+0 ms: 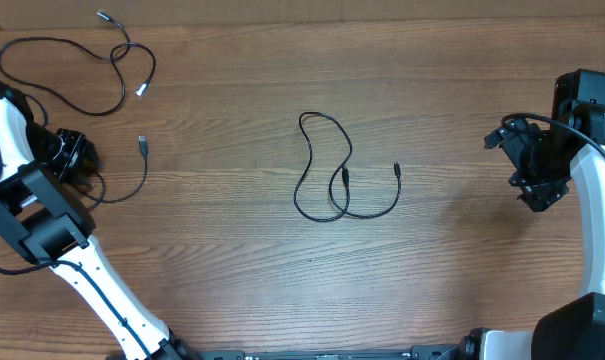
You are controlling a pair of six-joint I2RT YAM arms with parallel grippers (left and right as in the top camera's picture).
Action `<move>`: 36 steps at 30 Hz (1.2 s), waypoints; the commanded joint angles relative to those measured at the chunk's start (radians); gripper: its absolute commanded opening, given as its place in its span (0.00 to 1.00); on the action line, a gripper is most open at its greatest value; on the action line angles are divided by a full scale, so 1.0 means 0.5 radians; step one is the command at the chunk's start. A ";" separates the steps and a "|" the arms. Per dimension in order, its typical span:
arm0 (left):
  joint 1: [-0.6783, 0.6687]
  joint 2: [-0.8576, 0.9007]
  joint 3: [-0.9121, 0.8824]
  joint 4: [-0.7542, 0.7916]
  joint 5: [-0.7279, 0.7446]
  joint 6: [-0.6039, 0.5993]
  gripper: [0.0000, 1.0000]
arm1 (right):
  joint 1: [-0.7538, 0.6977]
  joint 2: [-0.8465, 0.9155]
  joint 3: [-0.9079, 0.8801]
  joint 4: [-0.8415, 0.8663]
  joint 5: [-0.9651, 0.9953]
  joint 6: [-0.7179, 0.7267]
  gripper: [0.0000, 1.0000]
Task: Untangle cables
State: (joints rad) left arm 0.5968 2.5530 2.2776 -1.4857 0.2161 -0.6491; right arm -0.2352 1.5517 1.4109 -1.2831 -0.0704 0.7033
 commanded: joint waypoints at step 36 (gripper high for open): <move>0.202 -0.091 0.134 -0.269 -0.295 0.192 1.00 | -0.004 0.006 0.018 0.005 0.019 0.008 1.00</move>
State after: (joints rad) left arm 0.7120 2.5435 2.3875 -1.6302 0.0921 -0.5694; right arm -0.2352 1.5517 1.4109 -1.2831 -0.0708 0.7033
